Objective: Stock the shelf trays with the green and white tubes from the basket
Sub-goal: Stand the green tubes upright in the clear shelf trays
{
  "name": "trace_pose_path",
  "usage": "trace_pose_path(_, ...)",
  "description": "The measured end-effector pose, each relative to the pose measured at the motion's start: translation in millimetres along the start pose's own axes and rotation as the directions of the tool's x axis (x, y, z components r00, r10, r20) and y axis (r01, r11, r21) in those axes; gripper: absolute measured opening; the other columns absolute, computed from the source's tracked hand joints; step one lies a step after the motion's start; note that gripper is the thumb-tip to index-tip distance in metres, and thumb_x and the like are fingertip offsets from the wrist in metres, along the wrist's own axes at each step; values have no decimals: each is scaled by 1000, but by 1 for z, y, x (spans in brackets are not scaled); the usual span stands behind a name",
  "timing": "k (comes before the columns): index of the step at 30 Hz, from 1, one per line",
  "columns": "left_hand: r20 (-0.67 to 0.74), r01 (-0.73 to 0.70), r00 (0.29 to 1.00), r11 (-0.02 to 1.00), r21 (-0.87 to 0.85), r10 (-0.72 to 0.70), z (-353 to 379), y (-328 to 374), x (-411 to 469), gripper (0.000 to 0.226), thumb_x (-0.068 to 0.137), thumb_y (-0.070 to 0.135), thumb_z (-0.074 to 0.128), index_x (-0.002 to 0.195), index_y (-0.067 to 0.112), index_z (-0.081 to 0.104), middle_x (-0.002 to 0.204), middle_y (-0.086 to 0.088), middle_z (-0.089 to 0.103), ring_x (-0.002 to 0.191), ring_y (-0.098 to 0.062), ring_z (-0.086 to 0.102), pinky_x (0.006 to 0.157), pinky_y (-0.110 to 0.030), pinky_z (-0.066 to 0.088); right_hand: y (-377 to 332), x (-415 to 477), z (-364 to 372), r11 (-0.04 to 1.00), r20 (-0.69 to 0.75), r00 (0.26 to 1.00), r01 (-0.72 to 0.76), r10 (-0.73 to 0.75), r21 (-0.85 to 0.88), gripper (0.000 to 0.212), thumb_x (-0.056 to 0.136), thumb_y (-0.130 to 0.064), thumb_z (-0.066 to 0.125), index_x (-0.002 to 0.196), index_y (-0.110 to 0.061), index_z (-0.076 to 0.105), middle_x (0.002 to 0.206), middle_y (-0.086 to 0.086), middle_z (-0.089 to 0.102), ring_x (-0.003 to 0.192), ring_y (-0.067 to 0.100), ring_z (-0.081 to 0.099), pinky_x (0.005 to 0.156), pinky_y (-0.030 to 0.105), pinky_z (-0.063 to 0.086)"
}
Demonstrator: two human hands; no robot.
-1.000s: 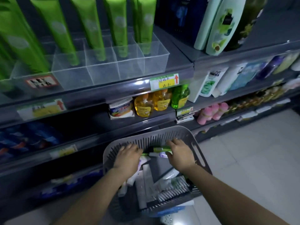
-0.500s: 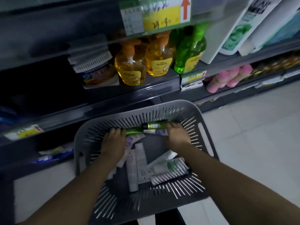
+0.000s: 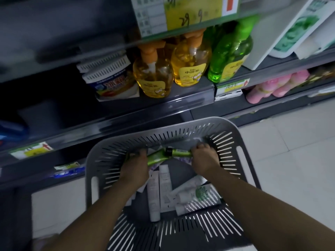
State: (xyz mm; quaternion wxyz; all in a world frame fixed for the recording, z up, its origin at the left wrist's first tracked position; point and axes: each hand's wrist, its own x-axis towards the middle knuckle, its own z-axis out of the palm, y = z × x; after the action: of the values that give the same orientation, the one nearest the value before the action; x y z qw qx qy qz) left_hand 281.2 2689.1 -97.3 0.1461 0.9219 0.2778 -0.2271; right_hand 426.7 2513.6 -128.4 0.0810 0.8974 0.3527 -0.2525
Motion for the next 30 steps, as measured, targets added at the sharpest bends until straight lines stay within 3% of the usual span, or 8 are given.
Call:
trace_pose_path(7, 205, 110, 978, 928, -355, -37, -22, -10, -23, 61, 91, 64, 33, 137, 26, 40, 126, -2, 57, 103, -19, 58, 85, -30, 49, 7, -27, -38, 903, 5, 1000, -14, 12, 430, 26, 88, -38, 63, 110, -25, 65, 93, 7, 70, 88, 27, 67, 69, 29, 46)
trace_pose_path(10, 224, 206, 970, 819, -535, -97, -47, -4, -38, 49, 98, 52, 33, 129, 18, 50, 121, -5, 60, 105, -21, 57, 83, -27, 45, 4, -44, -65, 752, -41, 993, -55, 109, 657, 20, 79, -33, 76, 91, -17, 71, 79, 3, 68, 79, 19, 64, 64, 25, 40)
trace_pose_path(13, 155, 168, 984, 734, -658, -86, -76, -2, -54, 27, 95, 45, 49, 96, 18, 53, 88, 3, 56, 84, -15, 55, 64, -25, 36, -7, -58, -97, 639, -76, 991, -14, 113, 769, 18, 76, -25, 81, 83, -12, 71, 72, 2, 65, 73, 13, 60, 59, 24, 41)
trace_pose_path(16, 110, 103, 994, 544, -833, -19, -106, -3, -69, 21, 85, 38, 63, 89, 19, 54, 85, 1, 60, 78, -16, 57, 79, -40, 49, -20, -71, -133, 513, -156, 983, 84, 99, 854, 13, 75, -20, 81, 81, -15, 70, 71, 1, 66, 69, 9, 59, 56, 17, 42)
trace_pose_path(20, -51, -68, 997, 320, -945, 61, -151, -1, -95, 21, 81, 19, 67, 98, 26, 60, 93, 0, 67, 78, -11, 63, 77, -33, 51, -39, -87, -178, 442, -311, 947, 249, 74, 862, 28, 72, -25, 81, 81, -30, 55, 79, 4, 67, 79, 26, 65, 75, 46, 54)
trace_pose_path(23, -141, -149, 988, 163, -975, 58, -181, -3, -114, 22, 78, 13, 69, 97, 21, 62, 88, -1, 69, 84, -23, 63, 89, -48, 49, -53, -101, -209, 372, -379, 925, 337, 42, 865, 35, 64, -35, 79, 79, -32, 48, 85, 10, 65, 86, 35, 65, 78, 57, 53)
trace_pose_path(27, -309, -306, 951, 161, -938, 9, -225, -5, -145, 12, 95, 4, 50, 98, 14, 57, 85, -11, 65, 70, -22, 65, 65, -33, 56, -76, -127, -254, 270, -522, 851, 492, 50, 828, 24, 76, -14, 79, 82, -16, 57, 85, 15, 66, 85, 31, 65, 81, 56, 53)
trace_pose_path(30, -464, -455, 886, 199, -868, 1, -260, -12, -171, 11, 95, 6, 50, 98, 15, 55, 87, -7, 66, 73, -20, 66, 64, -29, 55, -96, -148, -288, 245, -627, 778, 603, 32, 760, 18, 76, -14, 79, 82, -9, 62, 74, 9, 62, 73, 28, 61, 75, 49, 54)
